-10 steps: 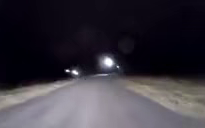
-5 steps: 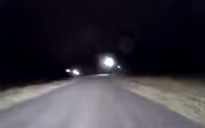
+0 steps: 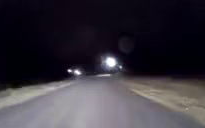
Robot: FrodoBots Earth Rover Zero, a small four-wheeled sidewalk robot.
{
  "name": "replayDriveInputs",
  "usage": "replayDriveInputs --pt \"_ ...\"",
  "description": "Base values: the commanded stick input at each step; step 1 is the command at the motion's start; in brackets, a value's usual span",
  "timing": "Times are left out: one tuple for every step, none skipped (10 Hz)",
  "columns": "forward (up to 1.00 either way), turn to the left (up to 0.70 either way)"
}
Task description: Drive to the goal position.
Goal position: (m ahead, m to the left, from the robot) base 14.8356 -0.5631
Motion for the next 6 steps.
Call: replayDriveInputs --pt "1.00 0.00" --pt "1.00 0.00" --pt "1.00 0.03" --pt "1.00 0.16" --pt "1.00 0.29" --pt "1.00 0.40"
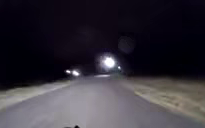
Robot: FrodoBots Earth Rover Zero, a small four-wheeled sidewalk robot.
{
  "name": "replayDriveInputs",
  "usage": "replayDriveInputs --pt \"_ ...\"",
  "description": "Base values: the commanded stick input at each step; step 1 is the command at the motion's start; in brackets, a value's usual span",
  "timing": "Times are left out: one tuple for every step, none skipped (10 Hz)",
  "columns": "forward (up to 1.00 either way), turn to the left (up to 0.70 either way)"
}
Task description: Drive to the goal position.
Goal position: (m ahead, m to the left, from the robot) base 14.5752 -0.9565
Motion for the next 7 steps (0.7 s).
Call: replayDriveInputs --pt "1.00 0.15" --pt "1.00 0.02" --pt "1.00 0.00" --pt "1.00 0.00" --pt "1.00 0.00" --pt "1.00 0.00" --pt "1.00 0.00"
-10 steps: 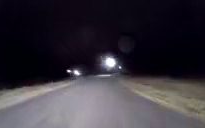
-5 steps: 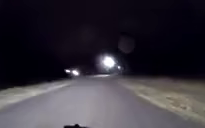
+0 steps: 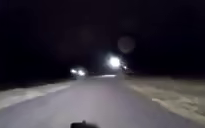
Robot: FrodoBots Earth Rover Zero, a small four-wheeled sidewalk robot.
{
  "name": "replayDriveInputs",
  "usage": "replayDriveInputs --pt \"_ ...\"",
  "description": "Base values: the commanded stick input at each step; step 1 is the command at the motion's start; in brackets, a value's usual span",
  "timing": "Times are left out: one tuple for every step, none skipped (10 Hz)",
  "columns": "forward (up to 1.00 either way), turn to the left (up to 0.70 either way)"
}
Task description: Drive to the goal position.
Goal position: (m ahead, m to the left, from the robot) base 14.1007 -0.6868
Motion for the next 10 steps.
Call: replayDriveInputs --pt "1.00 0.00" --pt "1.00 0.00" --pt "1.00 0.00" --pt "1.00 0.00" --pt "1.00 0.00" --pt "1.00 0.00" --pt "1.00 0.00" --pt "1.00 0.00" --pt "1.00 0.00" --pt "1.00 0.00"
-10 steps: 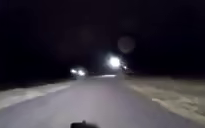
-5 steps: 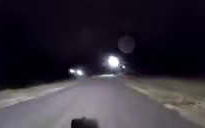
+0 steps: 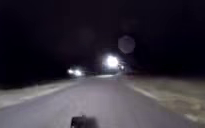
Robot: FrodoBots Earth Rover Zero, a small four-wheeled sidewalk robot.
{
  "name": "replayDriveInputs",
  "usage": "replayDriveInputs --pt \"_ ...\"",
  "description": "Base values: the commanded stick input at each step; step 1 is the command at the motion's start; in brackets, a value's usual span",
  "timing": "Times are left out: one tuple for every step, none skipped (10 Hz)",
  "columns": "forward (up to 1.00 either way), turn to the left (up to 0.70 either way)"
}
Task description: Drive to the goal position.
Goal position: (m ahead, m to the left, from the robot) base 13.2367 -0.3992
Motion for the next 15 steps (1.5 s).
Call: replayDriveInputs --pt "1.00 0.00" --pt "1.00 0.00" --pt "1.00 0.00" --pt "1.00 0.00" --pt "1.00 0.00" --pt "1.00 0.00" --pt "1.00 0.00" --pt "1.00 0.00" --pt "1.00 0.00" --pt "1.00 0.00" --pt "1.00 0.00" --pt "1.00 0.00" --pt "1.00 0.00" --pt "1.00 0.00" --pt "1.00 0.00"
